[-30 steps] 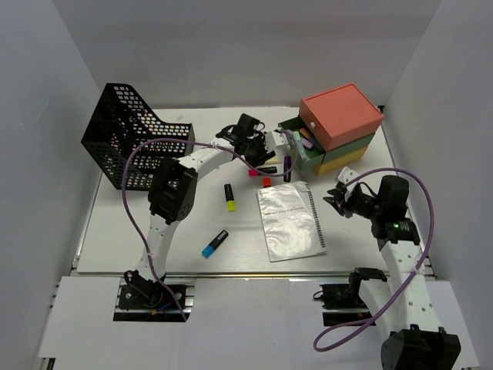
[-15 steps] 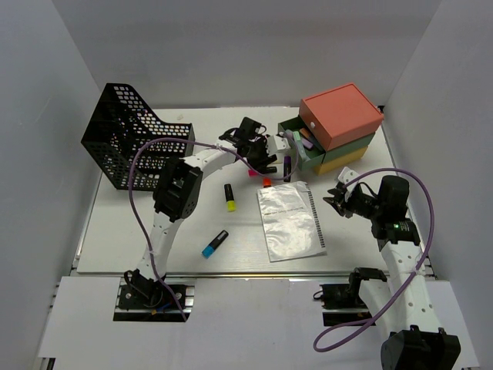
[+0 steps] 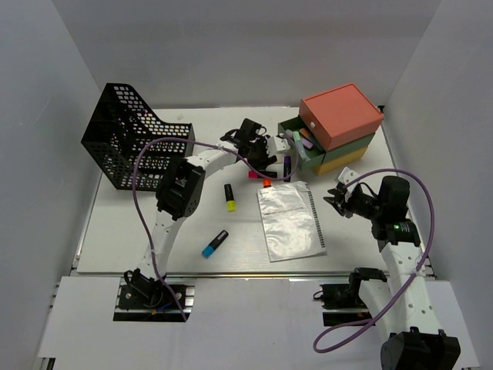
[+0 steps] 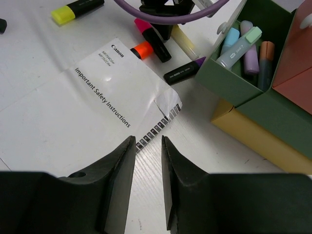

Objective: Organize the desk

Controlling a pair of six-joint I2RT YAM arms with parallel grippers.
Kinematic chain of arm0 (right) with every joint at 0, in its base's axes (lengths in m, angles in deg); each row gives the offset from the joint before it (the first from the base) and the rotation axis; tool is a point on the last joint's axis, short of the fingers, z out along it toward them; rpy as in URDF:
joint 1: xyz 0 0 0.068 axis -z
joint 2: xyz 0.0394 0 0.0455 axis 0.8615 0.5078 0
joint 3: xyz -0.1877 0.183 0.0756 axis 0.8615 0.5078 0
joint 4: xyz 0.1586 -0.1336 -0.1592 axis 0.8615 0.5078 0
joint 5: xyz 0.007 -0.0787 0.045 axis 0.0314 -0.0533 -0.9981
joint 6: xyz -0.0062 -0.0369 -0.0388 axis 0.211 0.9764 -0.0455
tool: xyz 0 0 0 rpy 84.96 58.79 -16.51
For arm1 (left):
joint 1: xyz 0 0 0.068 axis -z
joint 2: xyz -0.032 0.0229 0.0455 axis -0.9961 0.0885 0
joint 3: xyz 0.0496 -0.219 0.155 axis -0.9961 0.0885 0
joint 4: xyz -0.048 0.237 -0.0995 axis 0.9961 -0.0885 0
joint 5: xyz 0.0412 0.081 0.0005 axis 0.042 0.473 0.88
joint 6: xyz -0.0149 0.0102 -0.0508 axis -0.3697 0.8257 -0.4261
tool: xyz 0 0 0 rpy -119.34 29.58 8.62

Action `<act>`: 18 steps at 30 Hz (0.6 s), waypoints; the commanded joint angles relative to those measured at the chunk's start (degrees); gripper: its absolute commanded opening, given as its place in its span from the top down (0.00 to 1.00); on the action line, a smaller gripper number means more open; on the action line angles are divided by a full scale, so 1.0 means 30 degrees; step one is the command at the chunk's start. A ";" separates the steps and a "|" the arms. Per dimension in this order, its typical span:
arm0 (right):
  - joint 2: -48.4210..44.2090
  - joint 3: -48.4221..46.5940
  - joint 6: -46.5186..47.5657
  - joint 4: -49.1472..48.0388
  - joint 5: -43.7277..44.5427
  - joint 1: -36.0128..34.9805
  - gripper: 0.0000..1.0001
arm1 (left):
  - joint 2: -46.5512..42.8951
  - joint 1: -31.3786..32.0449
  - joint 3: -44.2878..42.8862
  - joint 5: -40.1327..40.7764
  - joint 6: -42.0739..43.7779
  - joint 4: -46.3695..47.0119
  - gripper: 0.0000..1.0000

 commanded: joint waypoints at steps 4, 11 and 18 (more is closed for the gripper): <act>-0.0188 -0.0086 0.0104 -0.0278 -0.0178 0.0031 0.67 | 0.0398 -0.0304 -0.0174 -0.0140 0.0168 -0.0601 0.37; -0.0275 -0.0086 0.0133 -0.0249 -0.0150 0.0031 0.69 | 0.0224 -0.0304 0.0265 0.0474 -0.0211 -0.1566 0.65; -0.0305 -0.0027 0.0133 -0.0307 -0.0091 0.0060 0.70 | -0.1968 -0.1122 0.1671 0.1267 -0.3022 -0.0515 0.85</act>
